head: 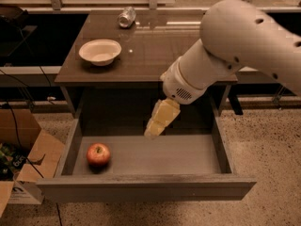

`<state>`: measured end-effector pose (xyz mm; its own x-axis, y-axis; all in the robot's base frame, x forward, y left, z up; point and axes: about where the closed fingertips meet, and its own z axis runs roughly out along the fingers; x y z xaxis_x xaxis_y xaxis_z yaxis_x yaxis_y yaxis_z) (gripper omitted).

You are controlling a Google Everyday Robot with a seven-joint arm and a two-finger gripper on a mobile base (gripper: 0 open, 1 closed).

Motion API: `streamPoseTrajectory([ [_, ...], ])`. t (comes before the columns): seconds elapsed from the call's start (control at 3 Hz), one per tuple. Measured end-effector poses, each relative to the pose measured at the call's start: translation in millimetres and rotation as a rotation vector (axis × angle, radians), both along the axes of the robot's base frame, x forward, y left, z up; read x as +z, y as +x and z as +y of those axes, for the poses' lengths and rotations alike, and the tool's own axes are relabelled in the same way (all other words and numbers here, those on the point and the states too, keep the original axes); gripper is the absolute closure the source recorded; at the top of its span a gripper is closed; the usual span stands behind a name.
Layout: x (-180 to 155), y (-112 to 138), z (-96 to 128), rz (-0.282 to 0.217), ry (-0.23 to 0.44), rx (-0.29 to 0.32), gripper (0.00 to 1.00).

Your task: Pick apple from top drawer and place on counter

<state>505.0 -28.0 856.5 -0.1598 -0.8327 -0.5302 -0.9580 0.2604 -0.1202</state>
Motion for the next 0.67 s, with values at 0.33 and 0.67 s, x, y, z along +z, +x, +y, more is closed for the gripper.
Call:
streamPoseTrajectory([
  [0.33,-27,17,32,0.023,0.05,0.009,0.0],
  [0.67,-56,33,65,0.032,0.092,0.036,0.0],
])
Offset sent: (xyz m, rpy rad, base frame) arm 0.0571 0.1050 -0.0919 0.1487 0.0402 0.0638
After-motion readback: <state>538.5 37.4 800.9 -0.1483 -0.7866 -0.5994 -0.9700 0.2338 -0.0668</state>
